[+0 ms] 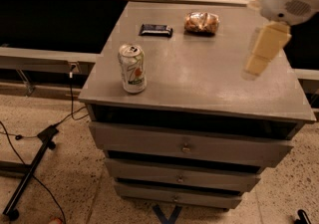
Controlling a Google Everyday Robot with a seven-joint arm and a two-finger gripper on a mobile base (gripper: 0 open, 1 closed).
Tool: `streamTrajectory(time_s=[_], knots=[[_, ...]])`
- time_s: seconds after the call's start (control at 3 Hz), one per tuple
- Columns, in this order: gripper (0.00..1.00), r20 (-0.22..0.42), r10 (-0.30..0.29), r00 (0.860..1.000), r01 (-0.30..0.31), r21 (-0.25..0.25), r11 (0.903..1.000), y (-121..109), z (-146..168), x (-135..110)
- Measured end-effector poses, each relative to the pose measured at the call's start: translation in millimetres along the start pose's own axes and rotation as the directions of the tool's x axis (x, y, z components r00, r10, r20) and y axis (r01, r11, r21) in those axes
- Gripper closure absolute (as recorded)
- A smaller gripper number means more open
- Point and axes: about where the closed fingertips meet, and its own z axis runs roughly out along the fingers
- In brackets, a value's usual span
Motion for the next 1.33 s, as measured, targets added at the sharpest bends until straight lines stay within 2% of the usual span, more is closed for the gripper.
streamTrajectory(time_s=[0.33,0.67,1.0,1.33], knots=[[0.0,-0.011,0.008,1.0,-0.007,0.08,0.9967,-25,4,-22],[0.0,-0.017,0.011,1.0,-0.01,0.088,0.9961,-27,5,-22],[0.0,0.011,0.041,0.999,-0.042,0.127,0.991,-29,5,-19],[0.0,0.026,0.092,0.995,-0.095,0.239,0.9664,-40,6,-1]])
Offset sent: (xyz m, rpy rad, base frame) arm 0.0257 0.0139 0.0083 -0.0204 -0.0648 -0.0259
